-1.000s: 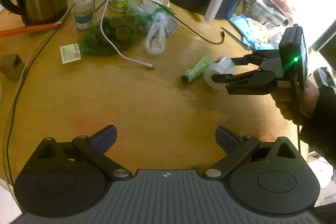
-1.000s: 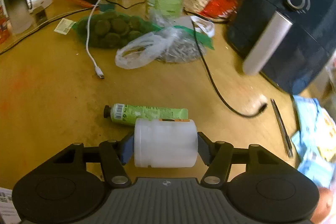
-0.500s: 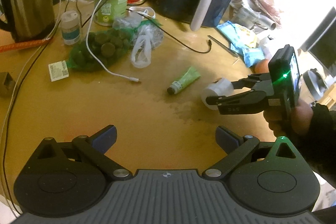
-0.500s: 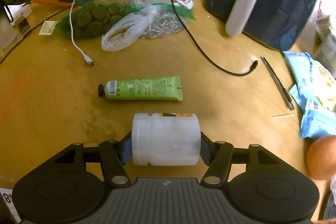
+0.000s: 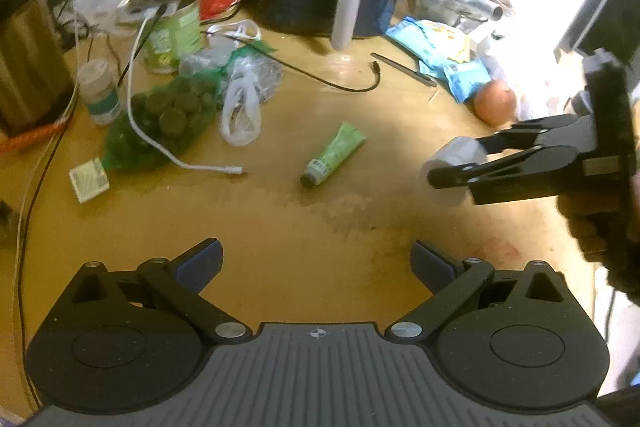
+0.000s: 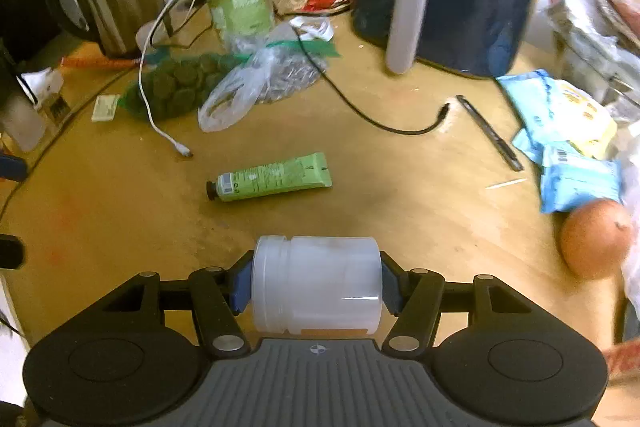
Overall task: Organize objects
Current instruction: 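Move the left tool to the green tube and close on it while the right holds the jar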
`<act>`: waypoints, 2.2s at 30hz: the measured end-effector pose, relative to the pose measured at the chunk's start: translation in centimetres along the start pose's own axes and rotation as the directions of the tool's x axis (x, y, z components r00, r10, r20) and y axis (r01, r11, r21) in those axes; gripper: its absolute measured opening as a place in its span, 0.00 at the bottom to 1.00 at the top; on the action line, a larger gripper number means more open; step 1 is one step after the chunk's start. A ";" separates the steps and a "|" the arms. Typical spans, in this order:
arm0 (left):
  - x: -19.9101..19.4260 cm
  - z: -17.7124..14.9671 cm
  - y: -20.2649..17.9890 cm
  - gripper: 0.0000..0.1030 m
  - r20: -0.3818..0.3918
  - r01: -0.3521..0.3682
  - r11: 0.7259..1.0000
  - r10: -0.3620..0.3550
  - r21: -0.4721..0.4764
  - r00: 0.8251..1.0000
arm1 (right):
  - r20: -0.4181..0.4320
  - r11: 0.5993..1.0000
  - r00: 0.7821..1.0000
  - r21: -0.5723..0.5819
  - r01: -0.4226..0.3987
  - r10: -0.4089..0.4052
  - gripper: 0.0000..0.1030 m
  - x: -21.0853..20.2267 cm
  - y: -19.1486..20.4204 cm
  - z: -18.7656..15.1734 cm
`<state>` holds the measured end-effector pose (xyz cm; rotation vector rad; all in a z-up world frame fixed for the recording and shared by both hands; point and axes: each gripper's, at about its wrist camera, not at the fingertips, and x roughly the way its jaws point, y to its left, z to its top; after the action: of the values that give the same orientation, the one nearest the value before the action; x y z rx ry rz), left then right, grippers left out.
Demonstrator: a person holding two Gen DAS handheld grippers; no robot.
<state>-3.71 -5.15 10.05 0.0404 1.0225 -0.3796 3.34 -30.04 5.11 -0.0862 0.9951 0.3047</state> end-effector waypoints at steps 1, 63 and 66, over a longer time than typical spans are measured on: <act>0.1 0.2 -0.2 0.99 0.001 -0.005 1.000 0.005 0.014 1.000 | 0.005 1.000 1.000 0.011 -0.001 0.001 0.62 -0.4 -0.1 -0.1; 17.2 6.6 -5.2 0.27 -0.072 -0.010 0.869 0.052 0.495 0.996 | 0.062 0.779 0.964 0.604 0.171 -0.259 0.62 -14.3 -5.3 -12.8; 17.1 6.7 -5.3 0.27 -0.086 0.005 0.875 0.042 0.484 0.995 | 0.060 0.773 0.963 0.611 0.173 -0.263 0.62 -14.5 -5.3 -13.2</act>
<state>7.99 -16.46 -0.04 0.5262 0.9971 -0.6157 -13.12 -40.98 9.70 0.3983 0.8881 -0.2324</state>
